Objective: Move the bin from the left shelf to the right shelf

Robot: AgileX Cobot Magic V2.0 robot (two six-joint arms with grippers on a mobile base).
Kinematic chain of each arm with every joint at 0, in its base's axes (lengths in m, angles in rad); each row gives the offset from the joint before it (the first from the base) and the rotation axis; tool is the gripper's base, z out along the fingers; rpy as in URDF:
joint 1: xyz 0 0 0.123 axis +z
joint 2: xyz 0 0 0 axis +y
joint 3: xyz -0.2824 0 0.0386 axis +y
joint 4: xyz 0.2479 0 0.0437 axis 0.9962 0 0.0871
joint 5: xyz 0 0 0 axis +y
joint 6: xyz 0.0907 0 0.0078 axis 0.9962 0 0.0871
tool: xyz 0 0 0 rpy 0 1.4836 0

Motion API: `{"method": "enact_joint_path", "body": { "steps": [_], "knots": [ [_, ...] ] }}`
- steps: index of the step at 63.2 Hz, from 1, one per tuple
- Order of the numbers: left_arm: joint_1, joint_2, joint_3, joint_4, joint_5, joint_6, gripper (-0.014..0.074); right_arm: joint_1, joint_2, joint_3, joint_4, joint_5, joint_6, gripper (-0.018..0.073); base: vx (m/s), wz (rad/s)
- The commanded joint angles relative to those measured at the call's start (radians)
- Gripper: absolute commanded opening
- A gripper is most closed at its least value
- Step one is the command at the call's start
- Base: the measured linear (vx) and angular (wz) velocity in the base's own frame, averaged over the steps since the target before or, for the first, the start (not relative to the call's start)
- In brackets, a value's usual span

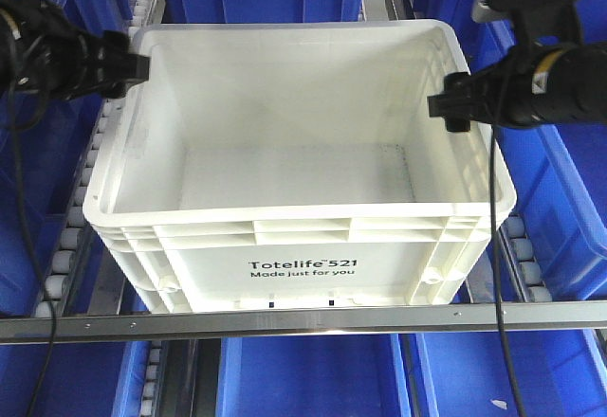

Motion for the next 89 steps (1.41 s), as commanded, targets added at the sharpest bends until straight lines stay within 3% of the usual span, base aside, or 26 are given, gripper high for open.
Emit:
{"method": "enact_joint_path", "body": {
  "steps": [1,11,22,32,41,65,77,89],
  "knots": [
    [-0.006,-0.116,0.044,-0.006,-0.065,0.026,0.0537,-0.008,-0.113,0.032,-0.025,-0.071,-0.009,0.0582,0.0,0.0],
    [-0.006,-0.295,0.167,-0.014,-0.038,0.033,0.0536,-0.008,-0.268,0.126,-0.021,-0.032,-0.025,0.0582,0.0,0.0],
    [-0.006,-0.495,0.278,-0.025,0.071,0.065,0.0536,-0.008,-0.475,0.257,0.009,0.066,-0.105,0.0582,0.0,0.0],
    [-0.006,-0.671,0.35,-0.14,0.197,0.168,0.0536,-0.008,-0.658,0.369,0.112,0.163,-0.219,0.0582,0.0,0.0],
    [-0.006,-0.788,0.423,-0.187,0.23,0.194,0.0536,-0.008,-0.815,0.465,0.177,0.239,-0.245,0.0582,0.0,0.0],
    [-0.006,-0.86,0.543,-0.187,0.23,0.194,0.0517,-0.008,-0.968,0.561,0.166,0.306,-0.235,0.0568,0.0,0.0],
    [-0.006,-0.86,0.551,-0.187,0.235,0.194,0.0375,-0.008,-0.968,0.561,0.166,0.305,-0.235,0.0403,0.0,0.0],
    [-0.006,-0.86,0.551,-0.187,0.235,0.194,0.019,-0.008,-0.968,0.561,0.169,0.305,-0.235,0.0134,0.0,0.0]
  ]
}}
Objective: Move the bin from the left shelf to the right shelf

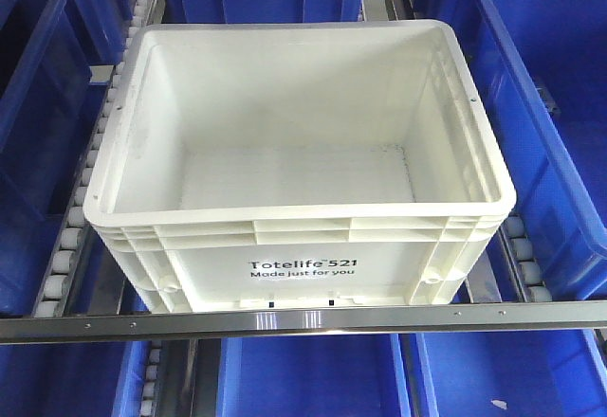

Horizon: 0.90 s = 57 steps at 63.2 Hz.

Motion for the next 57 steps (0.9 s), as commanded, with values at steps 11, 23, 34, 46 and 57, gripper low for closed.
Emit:
{"method": "enact_joint_path", "body": {
  "steps": [11,23,34,46,57],
  "knots": [
    [-0.006,0.009,-0.02,-0.013,-0.058,0.0,0.0078,-0.008,0.006,-0.025,-0.011,-0.057,-0.003,-0.0014,0.0,0.0],
    [-0.006,0.009,-0.02,-0.015,-0.057,0.0,0.0029,-0.008,0.006,-0.025,-0.011,-0.056,-0.003,-0.0008,0.0,0.0],
    [-0.006,0.009,-0.02,-0.015,-0.057,0.0,0.0031,-0.008,0.006,-0.025,-0.011,-0.056,-0.003,-0.0008,0.0,0.0],
    [-0.006,0.009,-0.02,-0.015,-0.057,0.0,0.0031,-0.008,0.006,-0.025,-0.011,-0.056,-0.003,-0.0008,0.0,0.0],
    [0.016,-0.049,-0.016,-0.001,-0.063,0.008,0.0031,-0.008,0.006,-0.025,-0.011,-0.056,-0.003,-0.0008,0.0,0.0]
  ]
}}
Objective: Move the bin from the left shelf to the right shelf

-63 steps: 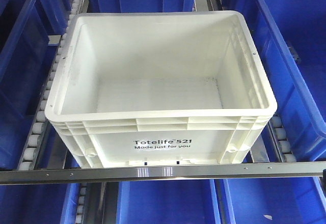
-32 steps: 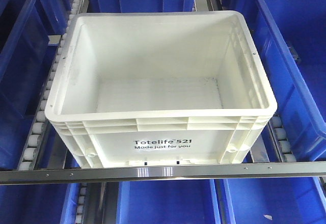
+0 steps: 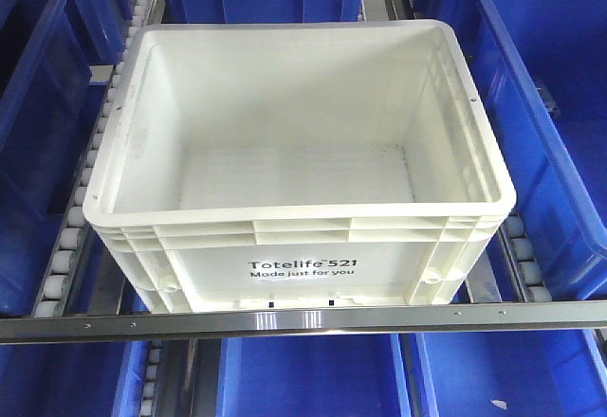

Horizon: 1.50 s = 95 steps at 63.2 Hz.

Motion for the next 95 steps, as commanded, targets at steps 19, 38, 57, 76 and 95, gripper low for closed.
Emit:
{"method": "enact_joint_path", "body": {
  "steps": [19,38,57,76,95],
  "knots": [
    [0.214,-0.317,0.406,0.036,-0.568,0.014,0.0031,-0.008,0.006,-0.025,-0.011,-0.056,-0.003,-0.0008,0.0,0.0],
    [0.254,-0.494,0.695,0.008,-0.926,0.01,0.0031,-0.008,0.006,-0.025,-0.011,-0.056,-0.007,-0.0009,0.0,0.0],
    [0.253,-0.499,0.695,0.01,-0.94,0.01,0.0031,-0.008,0.006,-0.025,-0.011,-0.056,-0.007,-0.0009,0.0,0.0],
    [0.252,-0.499,0.695,0.01,-0.94,0.01,0.0031,-0.008,0.006,-0.025,-0.011,-0.056,-0.007,-0.0009,0.0,0.0],
    [0.252,-0.499,0.695,0.01,-0.939,-0.036,0.0031,-0.008,0.006,-0.025,-0.011,-0.056,-0.007,-0.0009,0.0,0.0]
  ]
}}
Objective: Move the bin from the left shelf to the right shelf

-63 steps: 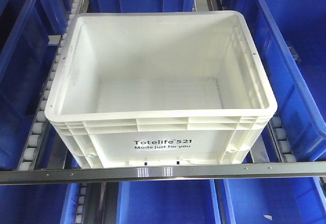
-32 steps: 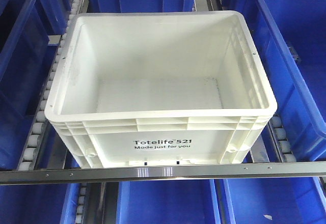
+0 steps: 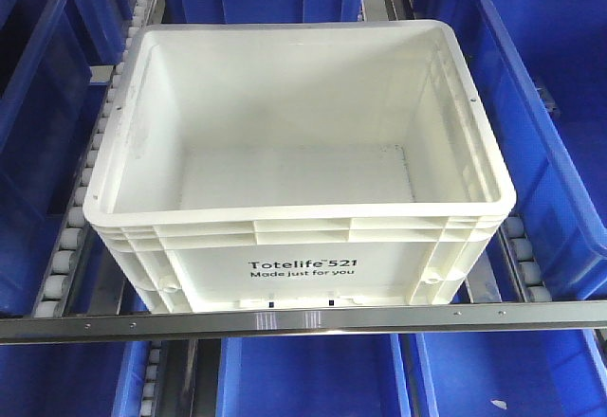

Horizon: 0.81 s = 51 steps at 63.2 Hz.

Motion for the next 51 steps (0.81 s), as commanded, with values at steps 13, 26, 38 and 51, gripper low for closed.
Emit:
{"method": "enact_joint_path", "body": {
  "steps": [13,26,38,51],
  "knots": [
    [0.0,-0.01,-0.021,-0.009,-0.08,-0.029,0.0031,-0.008,0.006,-0.025,-0.011,-0.057,-0.007,-0.0009,0.0,0.0],
    [0.0,-0.01,-0.022,-0.009,-0.08,-0.029,0.0031,-0.008,0.006,-0.025,-0.011,-0.057,-0.007,-0.0009,0.0,0.0],
    [0.0,-0.01,-0.022,-0.009,-0.08,-0.029,0.0031,-0.008,0.006,-0.025,-0.011,-0.057,-0.007,-0.0009,0.0,0.0],
    [0.0,-0.01,-0.022,-0.009,-0.08,-0.029,0.0031,-0.008,0.006,-0.025,-0.011,-0.057,-0.007,-0.0009,0.0,0.0]
  ]
}}
